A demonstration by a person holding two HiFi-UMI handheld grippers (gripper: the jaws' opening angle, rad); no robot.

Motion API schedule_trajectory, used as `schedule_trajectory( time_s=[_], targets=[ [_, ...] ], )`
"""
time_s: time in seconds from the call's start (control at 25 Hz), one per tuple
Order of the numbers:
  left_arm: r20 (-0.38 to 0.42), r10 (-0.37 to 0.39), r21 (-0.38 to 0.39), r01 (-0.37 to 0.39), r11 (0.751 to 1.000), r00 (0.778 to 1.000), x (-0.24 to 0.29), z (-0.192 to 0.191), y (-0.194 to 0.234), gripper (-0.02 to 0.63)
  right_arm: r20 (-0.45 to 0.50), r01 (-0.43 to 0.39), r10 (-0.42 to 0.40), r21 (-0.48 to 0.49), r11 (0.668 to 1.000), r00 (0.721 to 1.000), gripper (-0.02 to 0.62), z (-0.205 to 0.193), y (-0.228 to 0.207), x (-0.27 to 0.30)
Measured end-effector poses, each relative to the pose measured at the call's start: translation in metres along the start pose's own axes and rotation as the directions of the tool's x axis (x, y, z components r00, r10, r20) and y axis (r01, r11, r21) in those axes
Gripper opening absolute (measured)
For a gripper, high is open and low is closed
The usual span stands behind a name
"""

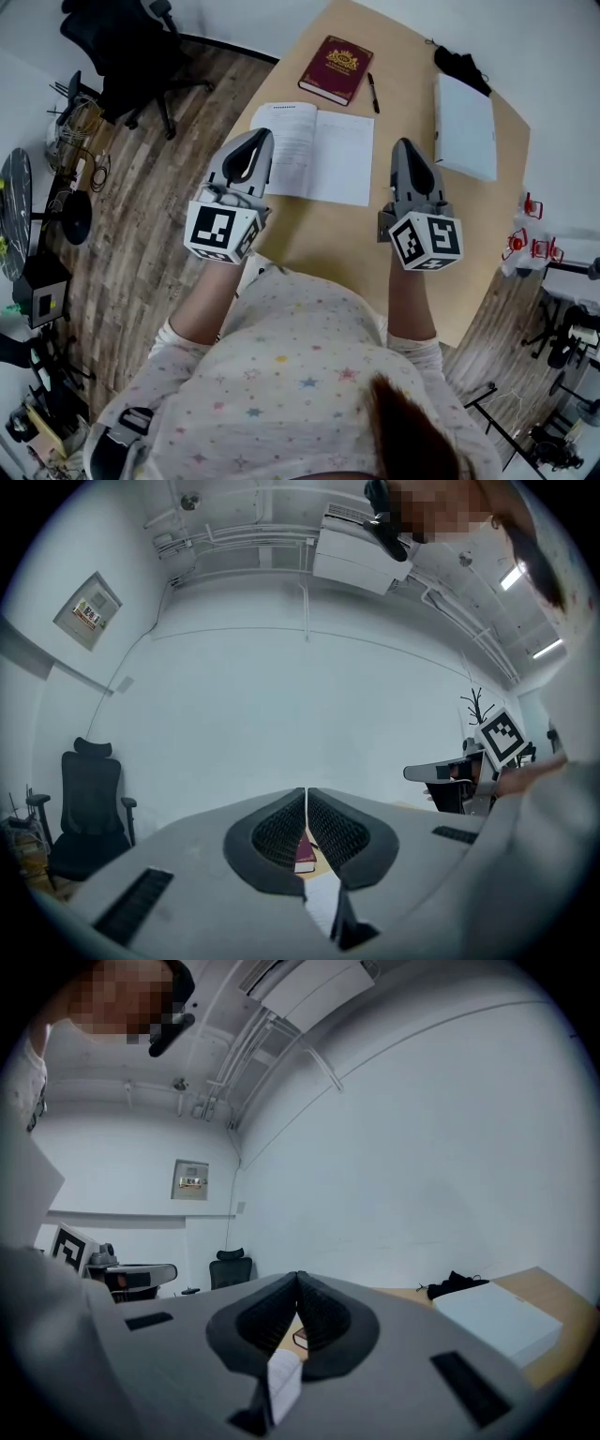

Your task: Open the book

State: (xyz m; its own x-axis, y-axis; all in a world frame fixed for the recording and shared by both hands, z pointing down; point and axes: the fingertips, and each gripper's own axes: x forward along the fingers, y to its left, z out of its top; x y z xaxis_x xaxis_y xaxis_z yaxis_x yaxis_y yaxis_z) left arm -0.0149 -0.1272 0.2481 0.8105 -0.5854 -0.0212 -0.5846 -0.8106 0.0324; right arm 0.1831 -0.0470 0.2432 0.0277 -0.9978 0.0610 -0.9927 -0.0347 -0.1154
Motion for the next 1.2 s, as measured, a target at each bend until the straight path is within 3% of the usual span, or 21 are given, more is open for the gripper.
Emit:
schedule_trajectory(
  time_s=[1.2],
  targets=[
    [-0.009, -0.016, -0.026, 0.016, 1.0, 1.0, 0.005, -0.011, -0.008, 0.02, 0.008, 0.032, -0.032, -0.028, 0.999, 0.999, 0.001, 0.006, -0.008, -0.02]
  ],
)
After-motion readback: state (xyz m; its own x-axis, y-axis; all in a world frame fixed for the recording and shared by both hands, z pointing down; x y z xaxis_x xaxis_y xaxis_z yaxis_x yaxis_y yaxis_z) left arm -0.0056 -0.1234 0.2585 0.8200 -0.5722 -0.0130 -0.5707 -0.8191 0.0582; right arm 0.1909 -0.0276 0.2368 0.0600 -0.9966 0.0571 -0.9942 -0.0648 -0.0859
